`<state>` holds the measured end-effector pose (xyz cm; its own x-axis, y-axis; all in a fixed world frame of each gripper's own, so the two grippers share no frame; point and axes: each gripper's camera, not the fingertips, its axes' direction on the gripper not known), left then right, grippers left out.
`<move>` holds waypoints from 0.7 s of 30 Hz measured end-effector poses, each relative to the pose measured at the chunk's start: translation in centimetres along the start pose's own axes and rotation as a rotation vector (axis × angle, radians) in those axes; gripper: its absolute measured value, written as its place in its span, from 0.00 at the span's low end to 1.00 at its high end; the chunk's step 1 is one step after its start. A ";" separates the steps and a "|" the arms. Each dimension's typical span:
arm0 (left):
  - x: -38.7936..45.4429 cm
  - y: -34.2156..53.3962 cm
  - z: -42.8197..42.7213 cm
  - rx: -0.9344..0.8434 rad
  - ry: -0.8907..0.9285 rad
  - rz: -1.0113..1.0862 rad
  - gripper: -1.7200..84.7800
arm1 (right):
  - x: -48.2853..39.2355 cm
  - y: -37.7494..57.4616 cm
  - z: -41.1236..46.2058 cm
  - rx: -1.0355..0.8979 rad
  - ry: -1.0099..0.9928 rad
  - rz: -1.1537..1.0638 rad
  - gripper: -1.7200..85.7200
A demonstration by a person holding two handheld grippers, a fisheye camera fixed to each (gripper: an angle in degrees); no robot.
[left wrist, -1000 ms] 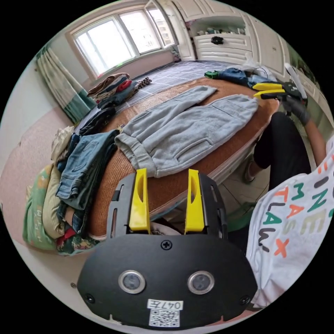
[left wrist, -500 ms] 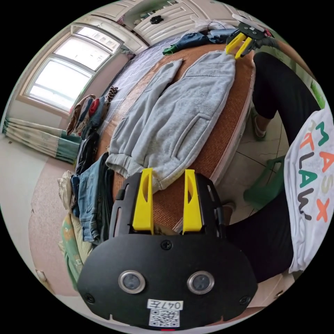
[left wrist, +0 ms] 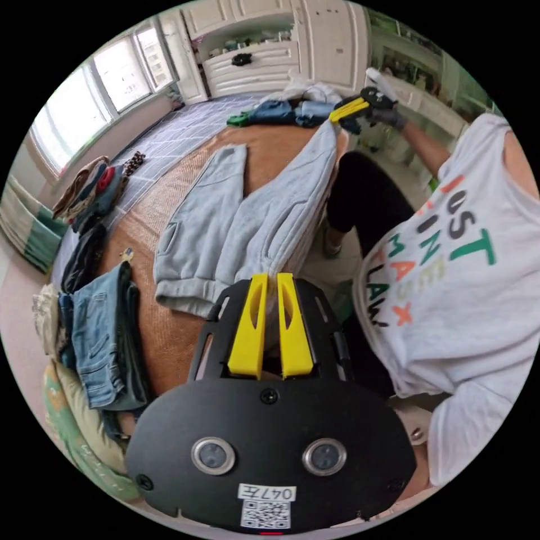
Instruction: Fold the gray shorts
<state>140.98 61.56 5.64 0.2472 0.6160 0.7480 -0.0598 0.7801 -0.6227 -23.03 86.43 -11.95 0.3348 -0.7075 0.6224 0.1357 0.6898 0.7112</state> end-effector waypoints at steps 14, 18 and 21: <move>-35.9 9.5 11.2 0.099 0.247 -0.773 0.07 | 25.4 -11.4 30.7 -0.226 0.117 0.373 0.10; -36.5 13.1 9.6 0.182 0.141 -0.798 0.10 | 27.8 -3.3 31.0 -0.063 0.005 0.594 0.10; -32.0 15.5 6.7 0.254 0.073 -0.719 0.10 | 28.7 3.9 30.7 -0.041 -0.059 0.720 0.10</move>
<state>125.65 54.65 -26.44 0.3719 -0.0550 0.9266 -0.0783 0.9928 0.0904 -41.48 64.07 18.74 0.3035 -0.0817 0.9493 -0.0646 0.9923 0.1060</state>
